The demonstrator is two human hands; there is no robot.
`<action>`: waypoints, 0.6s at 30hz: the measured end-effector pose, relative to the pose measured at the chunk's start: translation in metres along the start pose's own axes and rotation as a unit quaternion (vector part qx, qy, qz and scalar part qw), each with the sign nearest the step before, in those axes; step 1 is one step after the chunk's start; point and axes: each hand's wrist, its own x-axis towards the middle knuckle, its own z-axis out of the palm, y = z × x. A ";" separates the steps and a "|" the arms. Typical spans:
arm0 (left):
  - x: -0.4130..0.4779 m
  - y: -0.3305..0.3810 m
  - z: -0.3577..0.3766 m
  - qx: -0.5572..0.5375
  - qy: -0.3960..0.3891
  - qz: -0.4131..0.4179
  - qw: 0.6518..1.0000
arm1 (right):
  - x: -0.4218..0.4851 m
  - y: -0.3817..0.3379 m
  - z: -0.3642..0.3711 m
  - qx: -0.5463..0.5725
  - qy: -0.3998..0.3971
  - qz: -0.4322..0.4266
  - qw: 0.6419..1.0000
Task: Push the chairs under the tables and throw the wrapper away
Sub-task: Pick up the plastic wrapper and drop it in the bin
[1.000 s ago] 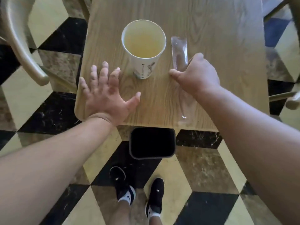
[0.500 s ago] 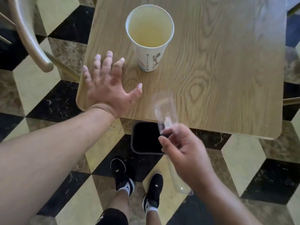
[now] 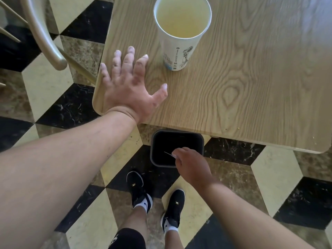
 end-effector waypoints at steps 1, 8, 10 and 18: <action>0.000 0.000 0.000 -0.002 0.002 0.000 1.000 | 0.002 0.002 0.003 -0.017 -0.006 0.004 1.000; 0.000 0.000 0.001 -0.005 0.001 0.002 1.000 | 0.002 -0.013 -0.008 -0.004 -0.055 0.032 0.998; 0.000 -0.001 0.001 -0.007 0.003 0.003 1.000 | -0.006 -0.034 -0.028 0.024 -0.048 0.003 0.999; 0.000 -0.001 0.000 -0.009 0.004 0.002 1.000 | -0.032 -0.113 -0.147 0.189 0.295 -0.199 0.915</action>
